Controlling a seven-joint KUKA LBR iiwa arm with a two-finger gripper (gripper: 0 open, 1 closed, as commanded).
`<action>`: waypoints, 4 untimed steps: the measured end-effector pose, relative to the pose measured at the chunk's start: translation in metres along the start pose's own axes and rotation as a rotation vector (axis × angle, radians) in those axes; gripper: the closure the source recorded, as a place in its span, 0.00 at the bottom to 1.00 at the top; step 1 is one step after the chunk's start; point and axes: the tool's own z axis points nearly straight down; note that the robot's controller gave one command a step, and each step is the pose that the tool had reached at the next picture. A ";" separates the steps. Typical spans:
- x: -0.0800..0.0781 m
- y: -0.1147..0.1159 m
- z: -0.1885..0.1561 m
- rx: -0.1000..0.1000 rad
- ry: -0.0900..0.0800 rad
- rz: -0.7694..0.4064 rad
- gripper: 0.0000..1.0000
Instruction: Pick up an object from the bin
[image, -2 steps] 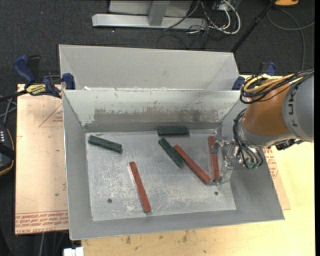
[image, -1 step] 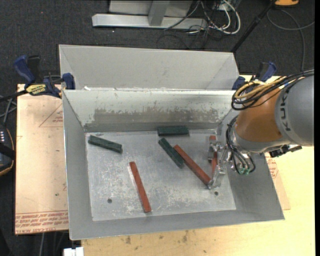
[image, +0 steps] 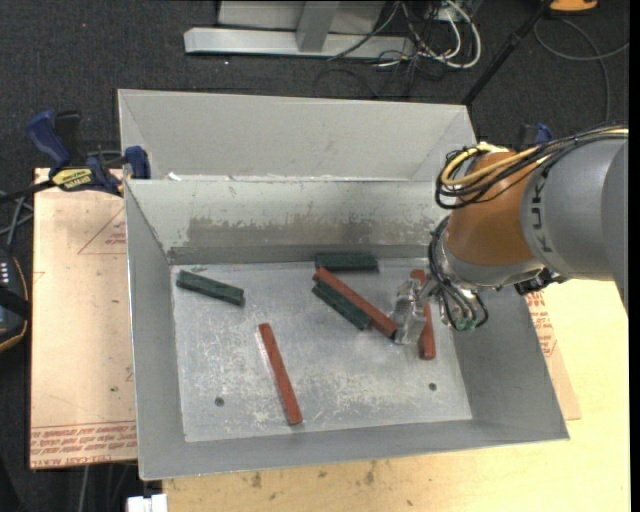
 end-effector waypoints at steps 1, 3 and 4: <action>0.000 0.000 0.000 0.000 0.000 0.000 1.00; 0.032 -0.017 0.000 0.000 0.001 -0.234 0.00; 0.027 -0.018 0.000 0.000 0.000 -0.250 0.00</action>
Offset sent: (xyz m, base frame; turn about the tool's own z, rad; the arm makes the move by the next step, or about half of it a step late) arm -0.0640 -0.0217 -0.0004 -0.2676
